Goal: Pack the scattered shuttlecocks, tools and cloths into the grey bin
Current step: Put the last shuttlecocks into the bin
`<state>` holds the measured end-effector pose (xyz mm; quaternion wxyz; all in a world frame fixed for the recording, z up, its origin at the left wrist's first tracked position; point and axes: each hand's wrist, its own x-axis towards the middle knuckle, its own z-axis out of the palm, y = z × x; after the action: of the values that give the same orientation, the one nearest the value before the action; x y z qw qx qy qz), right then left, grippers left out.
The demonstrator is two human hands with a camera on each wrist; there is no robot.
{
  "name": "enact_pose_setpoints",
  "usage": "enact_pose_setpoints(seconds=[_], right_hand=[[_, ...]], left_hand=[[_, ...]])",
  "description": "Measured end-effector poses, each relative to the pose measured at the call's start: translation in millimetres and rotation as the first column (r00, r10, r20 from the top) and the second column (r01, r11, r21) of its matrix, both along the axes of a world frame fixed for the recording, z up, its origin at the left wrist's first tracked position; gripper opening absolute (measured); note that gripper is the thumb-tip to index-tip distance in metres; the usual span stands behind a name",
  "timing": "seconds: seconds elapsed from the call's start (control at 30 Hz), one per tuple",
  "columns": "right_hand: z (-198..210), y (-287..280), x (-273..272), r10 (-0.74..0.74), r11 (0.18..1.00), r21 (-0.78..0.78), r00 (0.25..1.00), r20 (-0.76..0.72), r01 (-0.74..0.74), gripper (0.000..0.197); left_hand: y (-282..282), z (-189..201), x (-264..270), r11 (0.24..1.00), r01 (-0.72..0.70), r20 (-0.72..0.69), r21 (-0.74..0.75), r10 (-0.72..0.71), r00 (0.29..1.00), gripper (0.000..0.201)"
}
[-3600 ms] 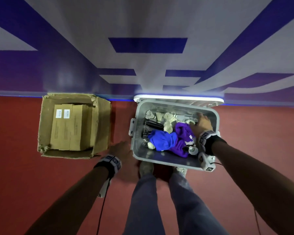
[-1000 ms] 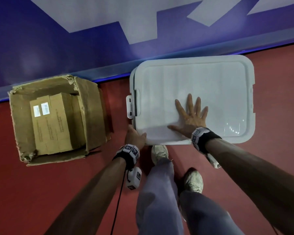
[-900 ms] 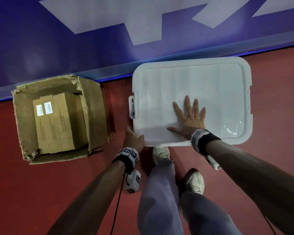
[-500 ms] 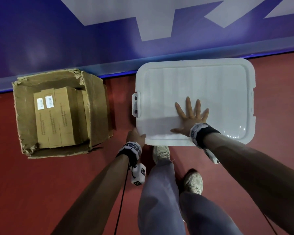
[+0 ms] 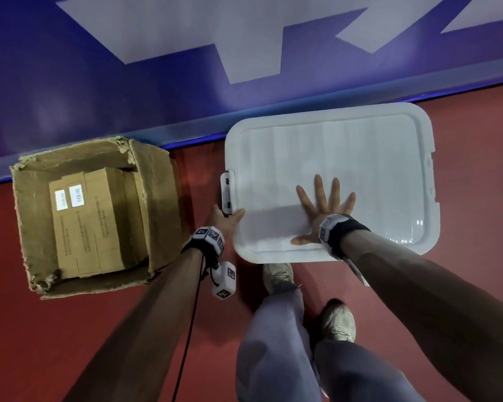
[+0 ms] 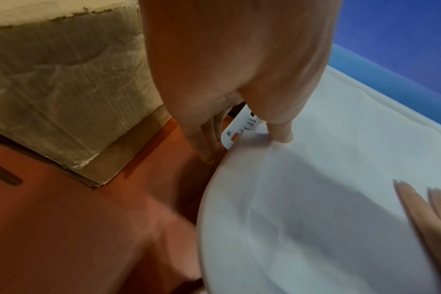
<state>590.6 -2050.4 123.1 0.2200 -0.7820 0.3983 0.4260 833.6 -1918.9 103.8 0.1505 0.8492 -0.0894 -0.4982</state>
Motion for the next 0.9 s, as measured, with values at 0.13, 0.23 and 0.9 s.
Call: enact_pose_setpoints(seconds=[0.13, 0.23, 0.9], right_hand=[[-2.2, 1.4, -1.7, 0.002, 1.0, -0.01, 1.0, 0.02, -0.002, 0.142], [-1.5, 1.9, -1.6, -0.003, 1.0, -0.013, 1.0, 0.028, 0.003, 0.143], [2.3, 7.3, -19.3, -0.033, 0.997, -0.055, 0.969, 0.245, 0.048, 0.136]], left_hand=[[7.7, -25.1, 3.8, 0.997, -0.015, 0.042, -0.071, 0.018, 0.999, 0.076], [2.6, -3.0, -12.1, 0.992, 0.037, 0.135, -0.124, -0.02, 0.991, 0.037], [-6.5, 21.2, -34.2, 0.975, 0.218, 0.309, 0.048, -0.222, 0.925, 0.034]])
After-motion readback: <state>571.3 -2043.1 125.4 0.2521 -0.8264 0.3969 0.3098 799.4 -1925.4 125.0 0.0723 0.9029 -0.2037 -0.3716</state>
